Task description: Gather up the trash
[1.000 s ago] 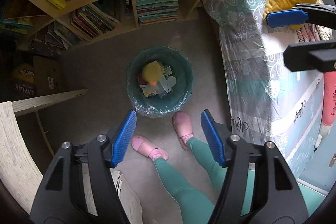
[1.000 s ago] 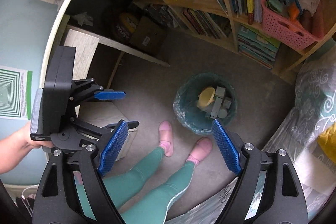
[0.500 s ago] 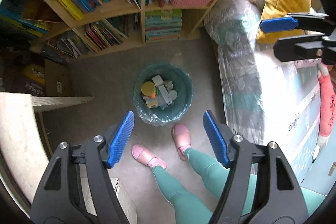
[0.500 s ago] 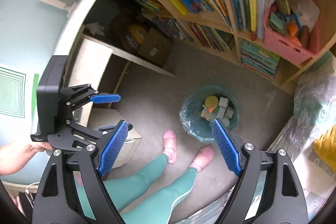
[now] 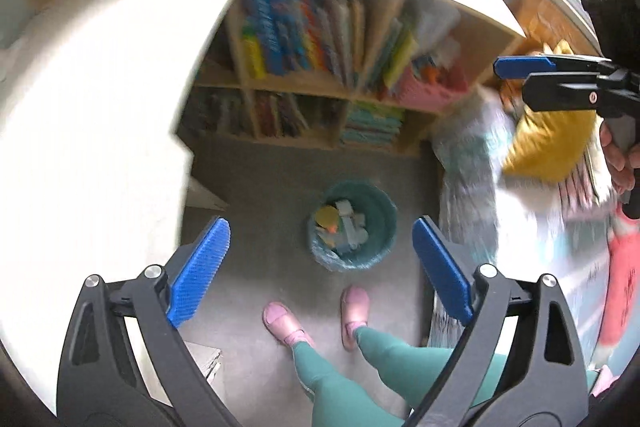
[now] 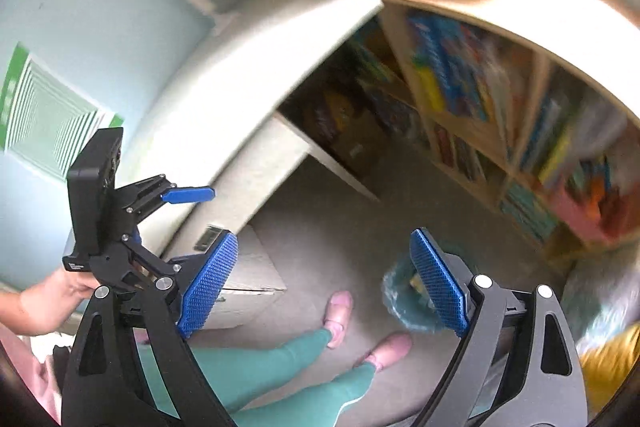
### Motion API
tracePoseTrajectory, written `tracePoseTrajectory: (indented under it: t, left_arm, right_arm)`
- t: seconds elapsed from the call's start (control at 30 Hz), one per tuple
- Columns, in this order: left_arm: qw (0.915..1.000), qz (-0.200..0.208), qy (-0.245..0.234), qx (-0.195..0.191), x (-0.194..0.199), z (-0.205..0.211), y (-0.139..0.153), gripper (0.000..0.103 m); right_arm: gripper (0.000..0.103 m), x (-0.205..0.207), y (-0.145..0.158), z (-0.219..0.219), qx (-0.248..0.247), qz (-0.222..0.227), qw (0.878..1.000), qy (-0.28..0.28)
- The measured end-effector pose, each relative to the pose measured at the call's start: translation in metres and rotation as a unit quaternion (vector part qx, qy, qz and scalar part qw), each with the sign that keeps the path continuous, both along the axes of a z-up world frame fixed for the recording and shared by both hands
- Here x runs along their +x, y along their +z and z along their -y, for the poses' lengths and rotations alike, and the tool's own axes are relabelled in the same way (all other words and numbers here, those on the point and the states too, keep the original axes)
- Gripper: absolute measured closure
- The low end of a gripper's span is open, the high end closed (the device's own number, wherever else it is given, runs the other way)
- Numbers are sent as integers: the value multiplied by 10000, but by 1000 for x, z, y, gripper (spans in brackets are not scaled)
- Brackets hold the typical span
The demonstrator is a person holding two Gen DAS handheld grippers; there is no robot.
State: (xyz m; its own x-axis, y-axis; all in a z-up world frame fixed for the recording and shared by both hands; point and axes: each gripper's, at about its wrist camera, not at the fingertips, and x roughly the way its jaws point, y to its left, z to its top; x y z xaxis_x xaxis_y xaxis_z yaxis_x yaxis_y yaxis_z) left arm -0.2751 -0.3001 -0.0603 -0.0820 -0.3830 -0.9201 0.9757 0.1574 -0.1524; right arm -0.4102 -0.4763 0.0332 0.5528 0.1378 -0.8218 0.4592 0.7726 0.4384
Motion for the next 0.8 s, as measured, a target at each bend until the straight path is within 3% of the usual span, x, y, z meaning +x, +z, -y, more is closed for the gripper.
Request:
tracePoseTrajectory:
  t: [0.23,0.47,0.63,0.8]
  left_arm:
    - [9916,450,1202,-183,62,-67,29,7]
    - [9667,752,2435,-248,117,-136,43,7]
    - [9337,947,3440,-301,146,-186,53,7]
    - [8877,1040,4464,-433,170,-241,60,7]
  right_arm:
    - [13,94,19,-46,-331,175,9930,1117]
    - [12,175,28,-91,-501,419,9795,1905]
    - [12,226,34,-129,-590,488,9658,2477]
    - [12,277,30,-171,-768,433,9501,2992]
